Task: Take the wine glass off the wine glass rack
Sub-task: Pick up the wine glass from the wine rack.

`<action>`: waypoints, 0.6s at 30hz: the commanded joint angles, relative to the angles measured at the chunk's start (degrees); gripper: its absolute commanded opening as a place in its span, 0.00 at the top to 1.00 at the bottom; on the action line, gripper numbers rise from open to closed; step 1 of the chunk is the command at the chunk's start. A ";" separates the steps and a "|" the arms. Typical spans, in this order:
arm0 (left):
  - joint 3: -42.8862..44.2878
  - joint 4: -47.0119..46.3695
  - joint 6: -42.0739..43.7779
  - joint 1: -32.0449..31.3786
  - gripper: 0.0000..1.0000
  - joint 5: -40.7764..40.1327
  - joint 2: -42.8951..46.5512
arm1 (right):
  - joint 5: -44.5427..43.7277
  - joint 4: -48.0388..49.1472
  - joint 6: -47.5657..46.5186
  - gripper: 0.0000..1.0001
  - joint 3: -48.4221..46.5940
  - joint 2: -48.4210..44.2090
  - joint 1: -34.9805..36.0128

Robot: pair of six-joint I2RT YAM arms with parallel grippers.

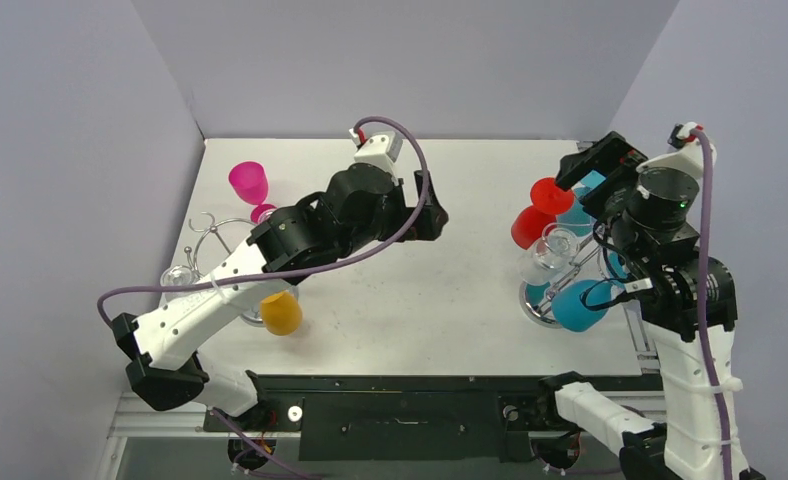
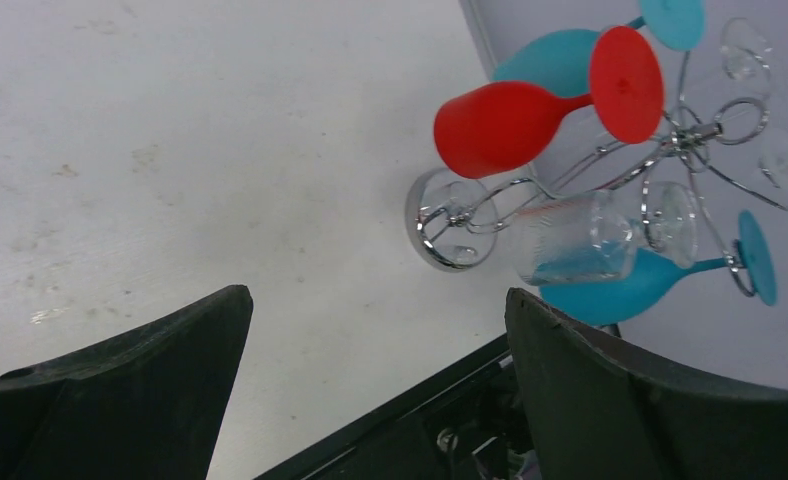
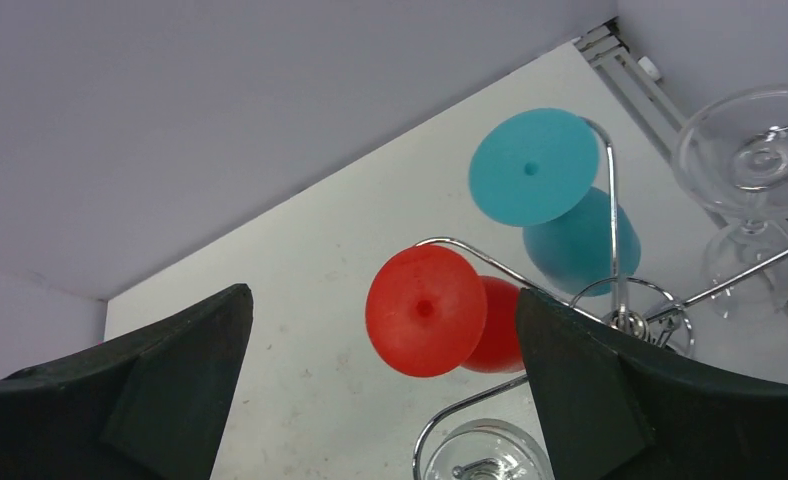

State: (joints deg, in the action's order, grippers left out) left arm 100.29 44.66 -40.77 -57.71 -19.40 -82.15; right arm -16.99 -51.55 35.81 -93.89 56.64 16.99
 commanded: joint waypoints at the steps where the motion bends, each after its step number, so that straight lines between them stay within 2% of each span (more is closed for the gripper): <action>1: -1.71 -12.73 -6.73 -3.19 0.04 3.52 0.72 | 6.24 0.15 1.64 0.00 -2.50 -2.49 -5.87; 8: 0.87 -19.24 -10.74 -7.13 0.00 6.25 -5.53 | 5.19 0.45 3.37 0.02 -2.17 -5.82 -7.32; 13: 2.87 -21.23 -12.63 -8.68 0.15 7.81 -9.07 | 4.08 -0.37 3.20 0.02 -2.86 -7.65 -7.33; 18: 4.26 -22.23 -13.36 -9.59 0.22 8.82 -11.68 | 4.60 -5.35 1.83 0.05 -3.87 -8.06 -7.33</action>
State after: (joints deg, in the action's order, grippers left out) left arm 100.42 27.27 -52.53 -66.72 -12.21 -93.21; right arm -12.49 -53.08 38.63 -96.27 48.53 10.09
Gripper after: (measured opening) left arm 0.791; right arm 0.965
